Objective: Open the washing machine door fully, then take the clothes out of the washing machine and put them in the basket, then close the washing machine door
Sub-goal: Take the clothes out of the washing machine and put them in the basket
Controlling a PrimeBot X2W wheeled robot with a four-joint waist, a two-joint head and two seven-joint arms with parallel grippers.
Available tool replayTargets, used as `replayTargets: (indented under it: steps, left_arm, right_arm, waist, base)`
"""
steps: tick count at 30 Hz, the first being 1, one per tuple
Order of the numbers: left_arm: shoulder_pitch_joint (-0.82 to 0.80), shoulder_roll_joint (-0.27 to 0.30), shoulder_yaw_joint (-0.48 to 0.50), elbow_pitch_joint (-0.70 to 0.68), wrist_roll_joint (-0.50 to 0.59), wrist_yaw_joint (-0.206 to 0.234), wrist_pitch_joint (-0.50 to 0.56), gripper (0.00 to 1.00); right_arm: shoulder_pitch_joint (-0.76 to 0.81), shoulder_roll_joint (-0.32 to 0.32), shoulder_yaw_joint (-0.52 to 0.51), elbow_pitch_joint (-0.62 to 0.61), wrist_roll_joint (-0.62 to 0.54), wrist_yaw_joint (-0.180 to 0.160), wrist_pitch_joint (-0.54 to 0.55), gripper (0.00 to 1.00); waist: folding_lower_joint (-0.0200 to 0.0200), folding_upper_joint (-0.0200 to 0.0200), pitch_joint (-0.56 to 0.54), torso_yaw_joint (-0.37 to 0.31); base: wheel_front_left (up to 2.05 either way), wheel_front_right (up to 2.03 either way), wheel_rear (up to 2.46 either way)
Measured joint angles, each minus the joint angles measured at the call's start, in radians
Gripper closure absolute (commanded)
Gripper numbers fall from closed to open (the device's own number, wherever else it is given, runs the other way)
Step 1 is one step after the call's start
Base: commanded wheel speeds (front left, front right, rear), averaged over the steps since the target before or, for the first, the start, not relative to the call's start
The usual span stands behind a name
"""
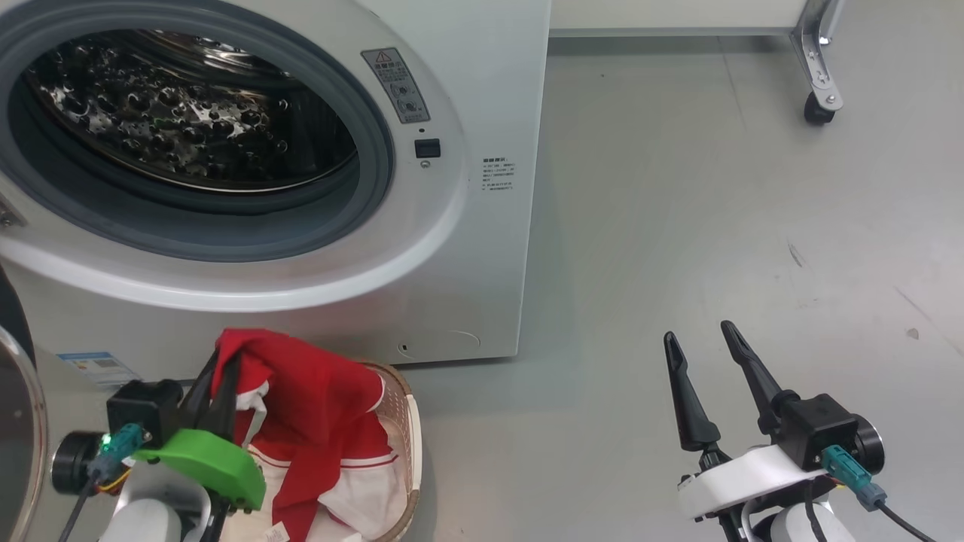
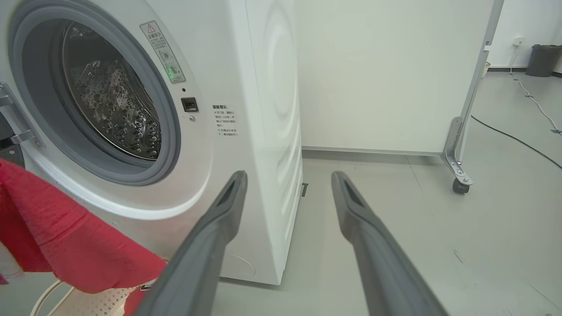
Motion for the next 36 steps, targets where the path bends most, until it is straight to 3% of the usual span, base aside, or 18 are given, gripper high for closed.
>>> replayTargets:
  steps: [17,36]
  left_arm:
    - [0.012,0.045,0.003,0.16,0.021,0.026,0.083,1.0]
    - [-0.118,0.096,0.034,0.379,0.028,0.036,0.139,1.0]
  right_arm:
    - [-0.058,0.0,0.026,-0.038,-0.033,-0.005,0.01,0.0]
    - [-0.125,0.008,0.053,-0.059,-0.074,-0.011,0.019,0.0]
  waist:
    - [0.0,0.0,0.14,-0.03]
    - [0.0,0.0,0.32,-0.092]
  base:
    - [0.0,0.0,0.0]
    - [0.0,0.0,0.0]
